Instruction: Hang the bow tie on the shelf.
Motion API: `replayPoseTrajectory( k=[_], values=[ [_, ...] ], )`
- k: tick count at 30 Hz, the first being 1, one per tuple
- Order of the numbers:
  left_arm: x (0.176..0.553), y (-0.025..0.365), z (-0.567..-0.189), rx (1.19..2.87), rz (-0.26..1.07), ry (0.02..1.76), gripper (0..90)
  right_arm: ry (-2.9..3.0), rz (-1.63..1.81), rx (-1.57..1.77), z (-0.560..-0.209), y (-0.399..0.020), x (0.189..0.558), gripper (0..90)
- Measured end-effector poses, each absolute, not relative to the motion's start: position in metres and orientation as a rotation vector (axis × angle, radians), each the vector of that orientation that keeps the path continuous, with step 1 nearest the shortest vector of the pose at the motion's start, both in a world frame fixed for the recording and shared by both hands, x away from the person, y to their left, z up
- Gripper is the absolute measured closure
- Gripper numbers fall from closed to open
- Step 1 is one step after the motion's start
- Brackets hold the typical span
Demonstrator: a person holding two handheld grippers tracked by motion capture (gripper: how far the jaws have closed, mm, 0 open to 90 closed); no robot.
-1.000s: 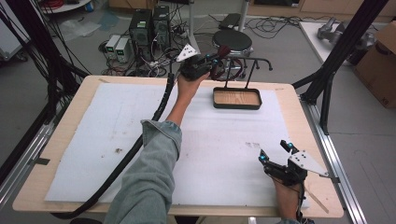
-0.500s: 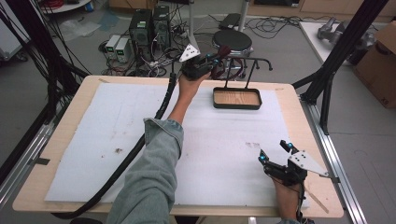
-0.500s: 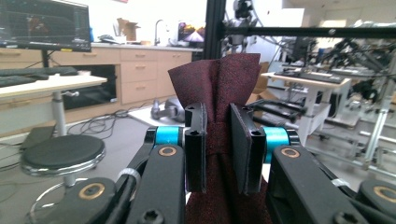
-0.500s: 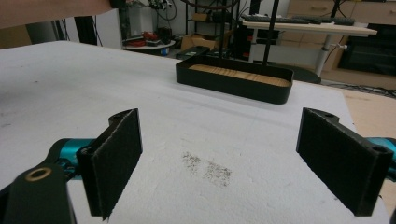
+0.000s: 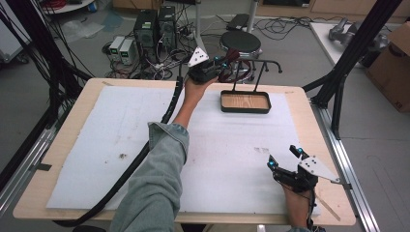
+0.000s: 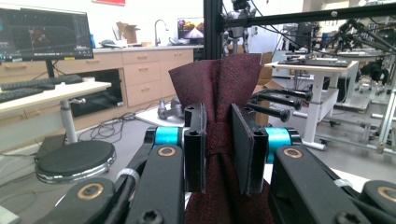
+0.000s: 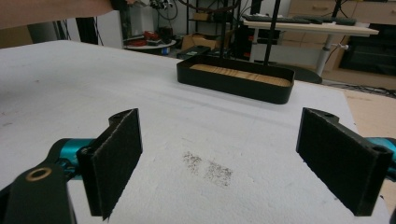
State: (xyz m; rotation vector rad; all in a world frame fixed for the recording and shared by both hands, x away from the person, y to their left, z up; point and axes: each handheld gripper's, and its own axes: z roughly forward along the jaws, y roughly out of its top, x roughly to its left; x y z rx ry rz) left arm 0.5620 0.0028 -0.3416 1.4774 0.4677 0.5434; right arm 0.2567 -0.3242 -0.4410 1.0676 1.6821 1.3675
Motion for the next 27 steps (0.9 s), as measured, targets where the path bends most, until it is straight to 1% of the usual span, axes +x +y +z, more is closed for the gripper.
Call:
replayPoseTrajectory(
  k=[11,14,19,23,27],
  values=[
    [0.5650,0.0057,-0.3465,1.477,0.588,0.436,73.8,1.688,1.371,1.065,-0.4412,-0.3241,0.2570,13.4],
    [0.5642,0.0069,-0.3470,1.485,0.595,0.443,70.7,1.688,1.370,1.064,-0.4412,-0.3241,0.2571,13.4],
    [0.5621,0.0073,-0.3478,1.507,0.621,0.436,68.5,1.689,1.370,1.064,-0.4412,-0.3241,0.2571,13.4],
    [0.5605,0.0088,-0.3475,1.521,0.630,0.434,63.8,1.688,1.370,1.064,-0.4412,-0.3241,0.2571,13.4],
    [0.5594,0.0109,-0.3497,1.539,0.634,0.434,62.5,1.689,1.368,1.064,-0.4412,-0.3240,0.2571,13.4]
  ],
)
